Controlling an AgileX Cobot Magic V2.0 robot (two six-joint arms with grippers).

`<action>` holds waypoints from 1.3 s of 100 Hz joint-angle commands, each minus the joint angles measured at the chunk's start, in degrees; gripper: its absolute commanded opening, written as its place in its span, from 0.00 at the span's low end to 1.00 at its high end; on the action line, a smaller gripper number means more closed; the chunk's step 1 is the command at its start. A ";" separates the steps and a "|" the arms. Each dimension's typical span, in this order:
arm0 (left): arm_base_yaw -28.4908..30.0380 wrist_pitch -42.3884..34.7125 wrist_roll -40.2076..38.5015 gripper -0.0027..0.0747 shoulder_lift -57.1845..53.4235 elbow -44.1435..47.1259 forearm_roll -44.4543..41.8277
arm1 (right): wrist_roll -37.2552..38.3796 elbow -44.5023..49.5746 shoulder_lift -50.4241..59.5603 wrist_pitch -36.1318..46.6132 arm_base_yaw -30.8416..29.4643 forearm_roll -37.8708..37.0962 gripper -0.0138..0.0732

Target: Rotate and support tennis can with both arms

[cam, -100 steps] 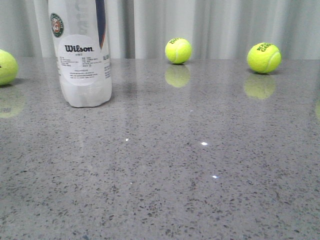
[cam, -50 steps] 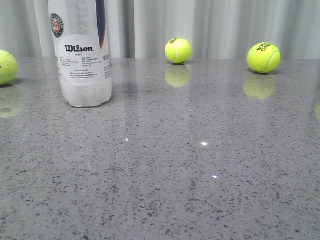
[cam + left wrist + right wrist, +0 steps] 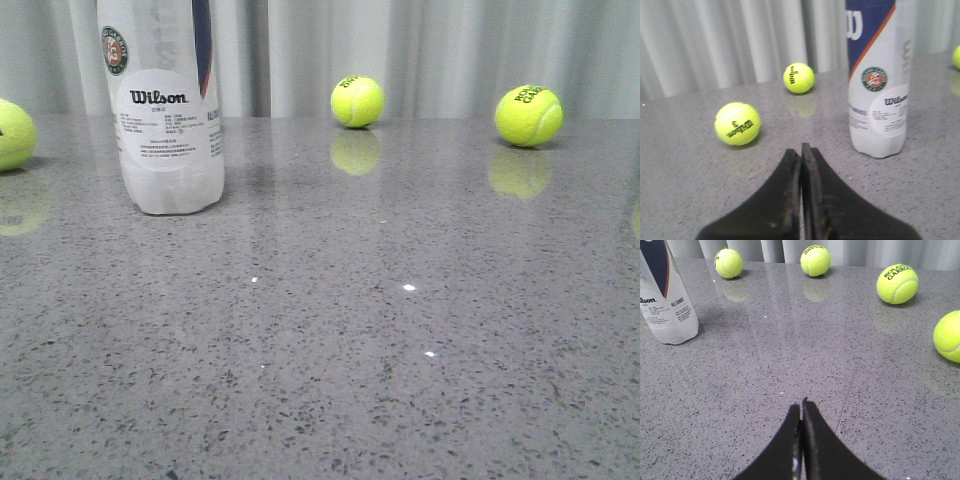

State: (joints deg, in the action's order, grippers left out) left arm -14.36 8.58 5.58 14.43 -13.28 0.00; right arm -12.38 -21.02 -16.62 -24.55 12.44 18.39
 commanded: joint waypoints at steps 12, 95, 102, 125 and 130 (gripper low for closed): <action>6.11 -7.15 -2.93 0.01 -5.76 6.36 -0.92 | -0.27 -1.23 -0.29 4.22 -0.34 0.72 0.09; 11.77 -5.04 -3.19 0.01 -16.90 15.83 1.40 | -0.27 -1.23 -0.22 4.23 -0.28 0.72 0.09; 11.77 -5.04 -3.19 0.01 -16.90 15.83 1.40 | -0.27 -1.23 -0.22 4.23 -0.28 0.72 0.09; 11.77 -5.04 -3.19 0.01 -16.90 15.83 1.40 | -0.27 -1.23 -0.22 4.23 -0.28 0.72 0.09; 11.77 -5.04 -3.19 0.01 -16.90 15.83 1.40 | -0.27 -1.23 -0.22 4.23 -0.28 0.72 0.09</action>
State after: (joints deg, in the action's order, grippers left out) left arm -2.79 7.97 2.92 -0.29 -0.09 1.02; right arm -12.38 -20.87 -16.62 -24.55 12.44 18.39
